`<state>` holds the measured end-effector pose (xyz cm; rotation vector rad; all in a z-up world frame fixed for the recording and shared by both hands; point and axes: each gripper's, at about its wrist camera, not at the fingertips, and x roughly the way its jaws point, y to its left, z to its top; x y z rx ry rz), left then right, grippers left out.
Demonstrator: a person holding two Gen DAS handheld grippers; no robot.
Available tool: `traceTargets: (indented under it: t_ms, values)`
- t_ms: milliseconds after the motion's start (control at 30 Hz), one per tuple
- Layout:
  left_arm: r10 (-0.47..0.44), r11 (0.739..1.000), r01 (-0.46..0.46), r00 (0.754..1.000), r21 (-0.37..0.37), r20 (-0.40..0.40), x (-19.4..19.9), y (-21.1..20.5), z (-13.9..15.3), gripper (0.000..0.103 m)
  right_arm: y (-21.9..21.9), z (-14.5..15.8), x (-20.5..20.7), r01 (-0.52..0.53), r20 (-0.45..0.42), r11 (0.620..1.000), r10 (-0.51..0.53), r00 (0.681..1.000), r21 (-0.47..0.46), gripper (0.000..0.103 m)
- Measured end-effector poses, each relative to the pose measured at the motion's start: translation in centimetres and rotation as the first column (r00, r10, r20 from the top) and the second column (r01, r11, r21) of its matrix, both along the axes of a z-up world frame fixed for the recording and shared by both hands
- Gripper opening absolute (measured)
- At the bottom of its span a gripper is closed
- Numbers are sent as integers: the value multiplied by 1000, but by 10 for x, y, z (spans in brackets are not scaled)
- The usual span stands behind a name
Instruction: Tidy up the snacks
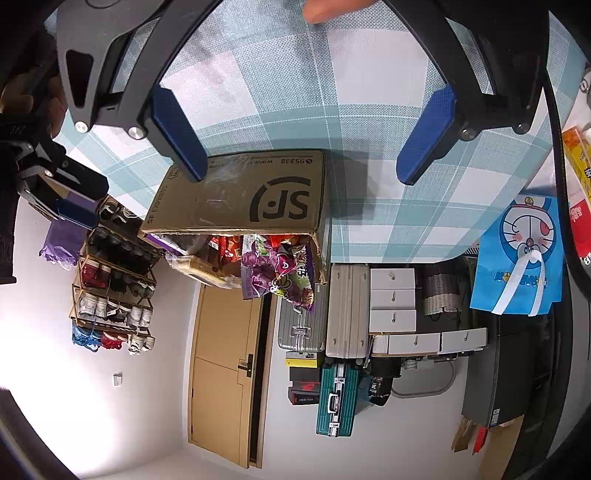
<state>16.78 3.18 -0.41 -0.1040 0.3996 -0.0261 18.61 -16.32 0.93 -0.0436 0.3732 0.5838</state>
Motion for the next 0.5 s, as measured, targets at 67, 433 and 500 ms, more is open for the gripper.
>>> traceTargets:
  t_ms: [67, 433, 500]
  values:
    - [0, 1000, 0, 1000, 0, 1, 0, 0, 0, 102, 0, 0, 0, 0, 0, 1000, 0, 1000, 0, 103]
    - [-8, 1000, 8, 1000, 3, 9, -1, -1, 1, 102, 0, 0, 0, 0, 0, 1000, 0, 1000, -1, 103]
    - [-8, 1000, 8, 1000, 8, 16, -2, -2, 1, 102, 0, 0, 0, 0, 1, 1000, 0, 1000, -1, 103]
